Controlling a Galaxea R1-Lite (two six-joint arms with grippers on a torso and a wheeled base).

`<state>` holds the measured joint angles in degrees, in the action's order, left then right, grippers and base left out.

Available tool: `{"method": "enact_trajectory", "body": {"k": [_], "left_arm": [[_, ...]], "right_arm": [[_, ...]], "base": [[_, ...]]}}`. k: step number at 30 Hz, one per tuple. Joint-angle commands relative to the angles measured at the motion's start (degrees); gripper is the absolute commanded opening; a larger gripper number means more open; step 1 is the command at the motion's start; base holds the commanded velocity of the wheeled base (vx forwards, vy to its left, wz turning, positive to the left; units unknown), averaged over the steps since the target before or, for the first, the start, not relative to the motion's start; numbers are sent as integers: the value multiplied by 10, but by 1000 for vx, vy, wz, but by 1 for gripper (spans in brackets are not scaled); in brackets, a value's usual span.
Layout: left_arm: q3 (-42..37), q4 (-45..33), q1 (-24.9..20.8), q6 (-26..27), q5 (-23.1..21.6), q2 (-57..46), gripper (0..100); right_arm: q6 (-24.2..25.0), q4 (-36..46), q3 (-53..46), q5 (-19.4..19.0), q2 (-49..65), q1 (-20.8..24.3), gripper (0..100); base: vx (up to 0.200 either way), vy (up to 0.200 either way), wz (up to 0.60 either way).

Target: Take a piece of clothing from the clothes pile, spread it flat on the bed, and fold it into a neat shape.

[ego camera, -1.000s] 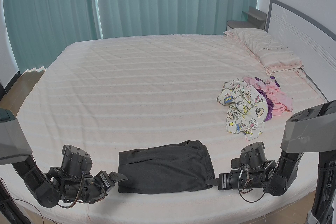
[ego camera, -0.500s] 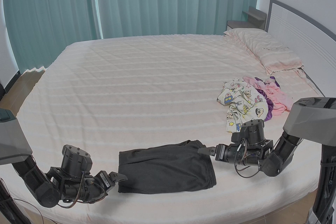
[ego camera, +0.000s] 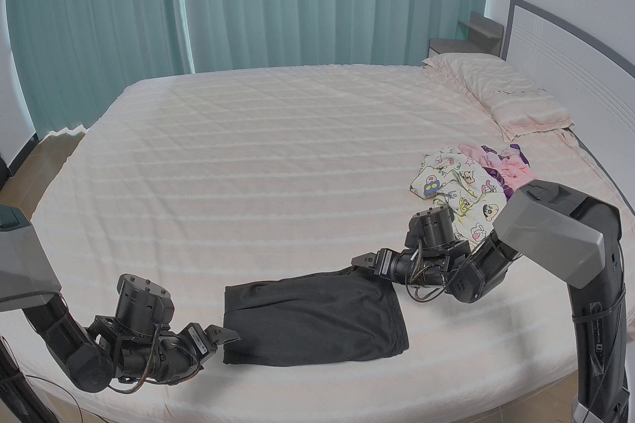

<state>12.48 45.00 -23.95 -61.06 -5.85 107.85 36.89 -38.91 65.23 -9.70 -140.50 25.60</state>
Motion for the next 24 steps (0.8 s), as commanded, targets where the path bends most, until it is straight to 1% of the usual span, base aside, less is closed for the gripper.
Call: {"method": "enact_trajectory", "body": {"k": [1,2,8,14,18,24], "left_arm": [[-1,0,0,0,1,1,100],[0,0,0,0,1,1,100],[-1,0,0,0,1,1,100],[-1,0,0,0,1,1,100],[-2,0,0,0,1,1,100],[-2,0,-1,0,1,1,100]], "right_arm": [[0,11,31,3,-41,4,100],[0,17,33,3,-41,4,0],[6,14,39,14,-37,1,0],[9,14,39,14,-27,-6,0],[20,12,39,14,-18,-13,0],[27,13,41,14,-20,-28,0]], "base": [[0,0,0],[0,0,0],[0,0,0],[0,0,0],[0,0,0],[0,0,0]]}}
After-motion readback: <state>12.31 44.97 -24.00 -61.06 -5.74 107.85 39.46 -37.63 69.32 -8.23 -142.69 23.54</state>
